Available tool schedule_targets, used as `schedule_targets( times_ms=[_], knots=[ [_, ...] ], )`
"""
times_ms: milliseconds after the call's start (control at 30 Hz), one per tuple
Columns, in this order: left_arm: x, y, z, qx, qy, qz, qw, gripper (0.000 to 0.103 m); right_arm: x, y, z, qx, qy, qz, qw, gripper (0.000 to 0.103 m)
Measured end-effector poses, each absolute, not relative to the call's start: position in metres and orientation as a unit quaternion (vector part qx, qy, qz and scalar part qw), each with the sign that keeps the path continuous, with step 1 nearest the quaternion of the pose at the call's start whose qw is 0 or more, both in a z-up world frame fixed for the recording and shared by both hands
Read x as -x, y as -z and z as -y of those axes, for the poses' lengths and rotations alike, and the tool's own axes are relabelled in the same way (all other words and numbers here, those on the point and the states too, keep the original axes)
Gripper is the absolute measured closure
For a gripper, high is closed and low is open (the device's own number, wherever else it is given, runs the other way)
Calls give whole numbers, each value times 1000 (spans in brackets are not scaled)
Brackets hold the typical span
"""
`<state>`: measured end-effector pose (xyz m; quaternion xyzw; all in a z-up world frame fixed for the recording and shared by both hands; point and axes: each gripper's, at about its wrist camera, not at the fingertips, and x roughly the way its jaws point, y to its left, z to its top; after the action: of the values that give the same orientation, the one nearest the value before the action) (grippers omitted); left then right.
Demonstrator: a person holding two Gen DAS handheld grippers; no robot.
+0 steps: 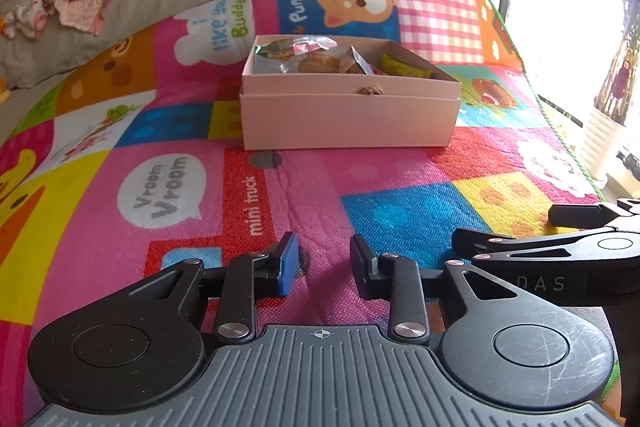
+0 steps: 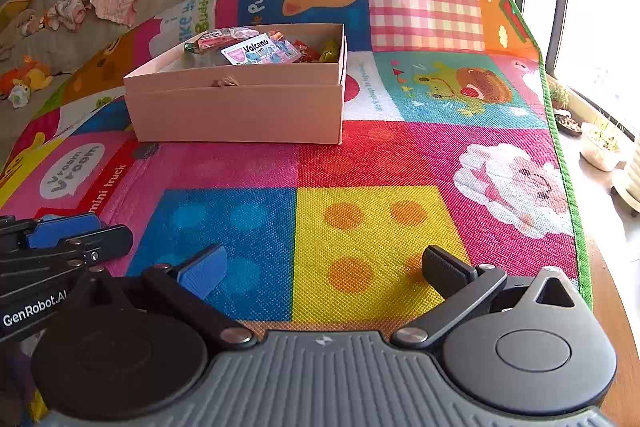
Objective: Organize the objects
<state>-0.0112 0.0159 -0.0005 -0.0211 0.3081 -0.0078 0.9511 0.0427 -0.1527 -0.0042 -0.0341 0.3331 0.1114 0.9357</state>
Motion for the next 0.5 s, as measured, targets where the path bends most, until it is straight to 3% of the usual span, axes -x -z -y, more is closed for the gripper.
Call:
schedule_targets(
  times_ms=[500],
  knots=[
    [12, 0, -22, 49, 15, -306, 951, 70, -42, 4, 153, 33, -111, -333, 936, 0]
  ],
)
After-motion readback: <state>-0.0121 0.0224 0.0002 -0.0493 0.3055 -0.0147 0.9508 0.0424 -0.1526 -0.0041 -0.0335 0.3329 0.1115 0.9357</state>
